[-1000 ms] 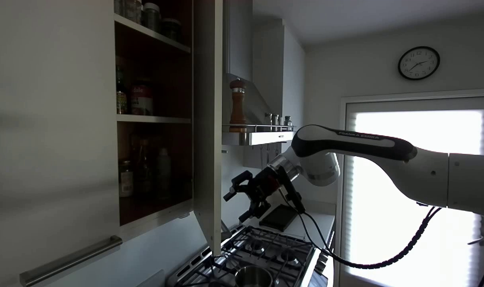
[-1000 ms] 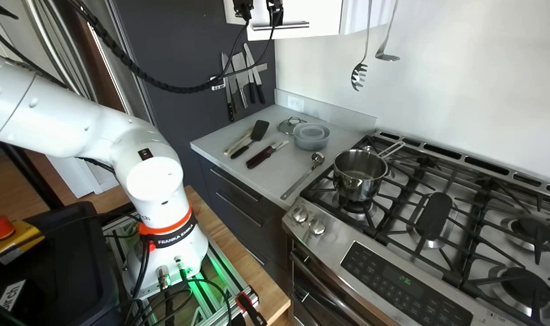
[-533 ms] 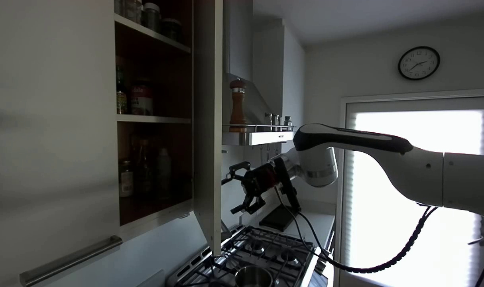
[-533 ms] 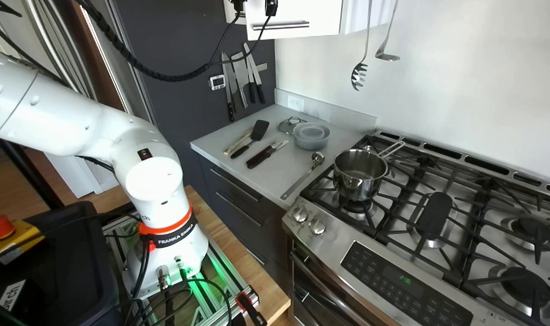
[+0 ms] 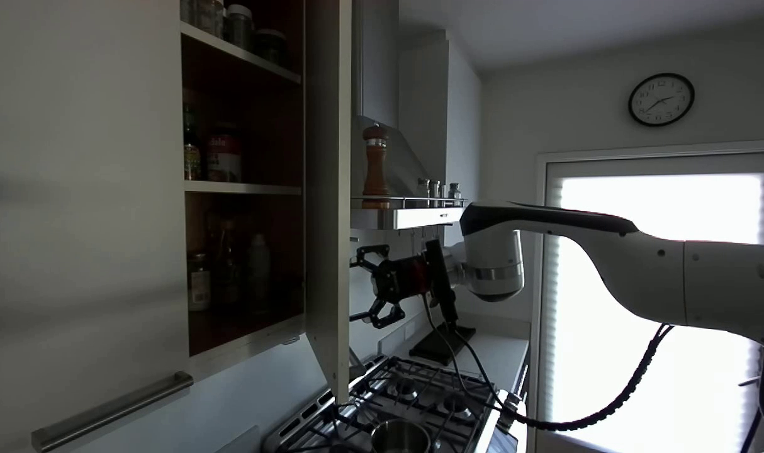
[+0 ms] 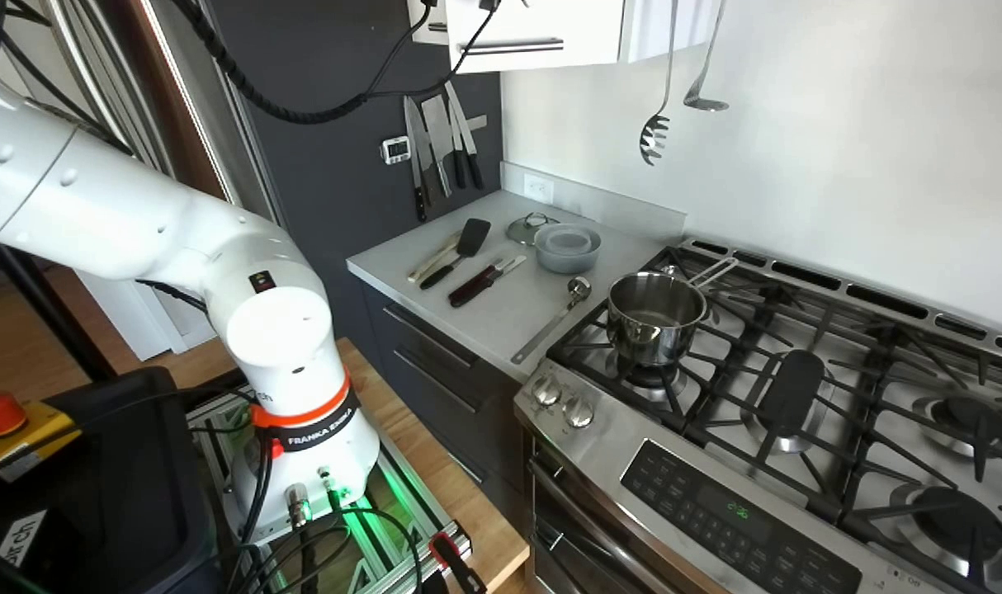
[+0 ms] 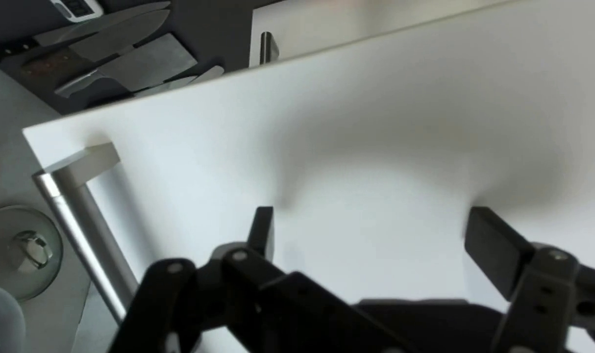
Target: Close the cupboard door
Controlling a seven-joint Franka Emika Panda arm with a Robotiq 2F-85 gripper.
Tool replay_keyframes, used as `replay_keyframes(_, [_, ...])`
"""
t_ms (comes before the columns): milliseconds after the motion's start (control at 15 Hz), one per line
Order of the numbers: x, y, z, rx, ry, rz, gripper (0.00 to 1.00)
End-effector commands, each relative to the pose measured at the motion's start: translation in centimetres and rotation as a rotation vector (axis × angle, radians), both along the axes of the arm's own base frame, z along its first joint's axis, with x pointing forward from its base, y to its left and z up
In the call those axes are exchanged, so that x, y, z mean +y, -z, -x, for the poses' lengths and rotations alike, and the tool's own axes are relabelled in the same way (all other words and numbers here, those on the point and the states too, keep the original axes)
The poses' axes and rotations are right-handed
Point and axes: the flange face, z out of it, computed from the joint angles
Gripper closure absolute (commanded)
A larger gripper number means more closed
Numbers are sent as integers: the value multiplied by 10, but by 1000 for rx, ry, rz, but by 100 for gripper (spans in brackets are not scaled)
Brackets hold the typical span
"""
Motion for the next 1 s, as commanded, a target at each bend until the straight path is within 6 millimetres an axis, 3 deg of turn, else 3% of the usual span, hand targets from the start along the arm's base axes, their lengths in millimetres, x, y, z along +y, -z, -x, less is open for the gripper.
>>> replay_keyframes(0, [9,5,1,5,4,-61,0])
replay_keyframes(467, [29,5,-3,-31,-16,-35,0])
replay_keyframes(933, [57,8,-27,-40,69,-6,0])
